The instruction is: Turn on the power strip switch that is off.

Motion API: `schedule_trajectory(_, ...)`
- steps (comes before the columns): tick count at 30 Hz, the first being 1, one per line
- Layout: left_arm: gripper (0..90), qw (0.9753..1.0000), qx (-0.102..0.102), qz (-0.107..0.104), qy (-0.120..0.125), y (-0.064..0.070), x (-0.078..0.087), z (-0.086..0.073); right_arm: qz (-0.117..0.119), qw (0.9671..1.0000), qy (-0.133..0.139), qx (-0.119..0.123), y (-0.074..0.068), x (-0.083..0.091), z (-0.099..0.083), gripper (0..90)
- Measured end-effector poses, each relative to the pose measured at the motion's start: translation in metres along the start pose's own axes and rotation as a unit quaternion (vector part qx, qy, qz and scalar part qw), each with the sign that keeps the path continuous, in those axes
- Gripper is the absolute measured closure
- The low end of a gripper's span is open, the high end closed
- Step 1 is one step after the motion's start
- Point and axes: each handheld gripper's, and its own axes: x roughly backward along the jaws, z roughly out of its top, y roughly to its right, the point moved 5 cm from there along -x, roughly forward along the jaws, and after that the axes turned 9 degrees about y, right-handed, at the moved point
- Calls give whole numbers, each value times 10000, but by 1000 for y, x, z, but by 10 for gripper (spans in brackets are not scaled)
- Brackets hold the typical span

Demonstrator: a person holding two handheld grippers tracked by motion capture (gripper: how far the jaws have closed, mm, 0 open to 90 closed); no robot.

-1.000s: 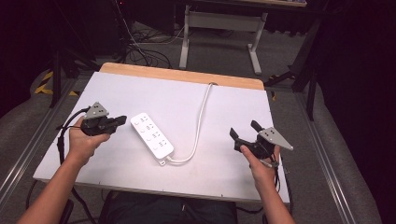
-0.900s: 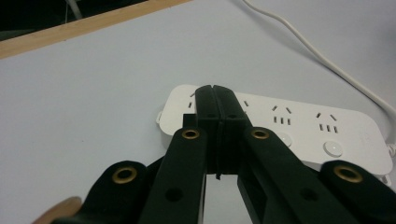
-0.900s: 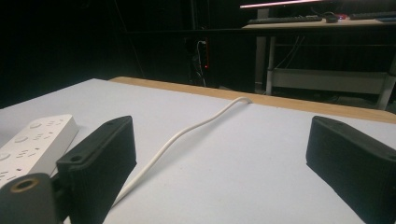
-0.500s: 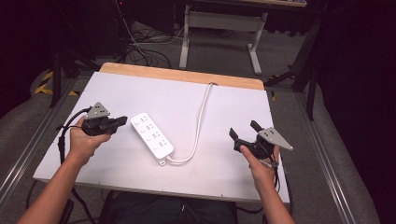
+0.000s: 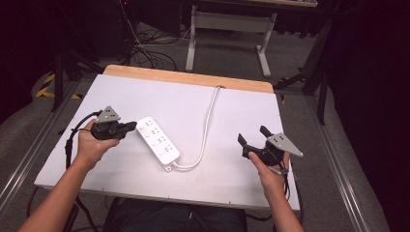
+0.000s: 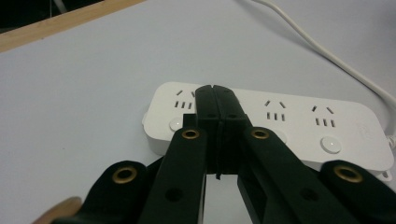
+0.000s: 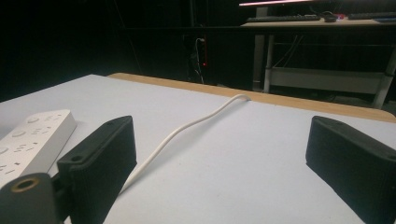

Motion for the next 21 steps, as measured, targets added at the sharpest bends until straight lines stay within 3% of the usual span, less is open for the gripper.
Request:
schedule_trajectory(10, 900, 9999, -67, -59, -139, 3, -6, -2, -17, 10000, -5, 4, 1, 0, 0, 90)
schedule_trajectory(21, 900, 9985, -159, -250, -451, 9, -21, -6, -29, 10000, 12, -24, 1, 0, 0, 90)
